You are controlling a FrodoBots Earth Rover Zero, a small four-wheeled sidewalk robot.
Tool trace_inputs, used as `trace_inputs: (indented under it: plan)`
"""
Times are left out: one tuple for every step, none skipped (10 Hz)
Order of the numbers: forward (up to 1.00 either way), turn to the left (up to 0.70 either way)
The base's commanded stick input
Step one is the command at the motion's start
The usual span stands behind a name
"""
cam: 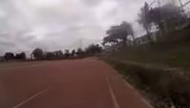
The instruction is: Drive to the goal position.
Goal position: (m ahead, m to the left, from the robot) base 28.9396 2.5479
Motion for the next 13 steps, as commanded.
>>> trace_inputs:
  plan:
    - [0.7, 0.0]
    - [0.7, -0.09]
    - [0.7, -0.03]
    - [0.7, 0.0]
    - [0.7, 0.0]
    - [0.7, 0.0]
    - [0.7, 0.0]
    - [0.7, 0.0]
    - [0.7, 0.0]
    - [0.7, 0.0]
    - [0.7, 0.0]
    - [0.7, 0.0]
    - [0.7, 0.0]
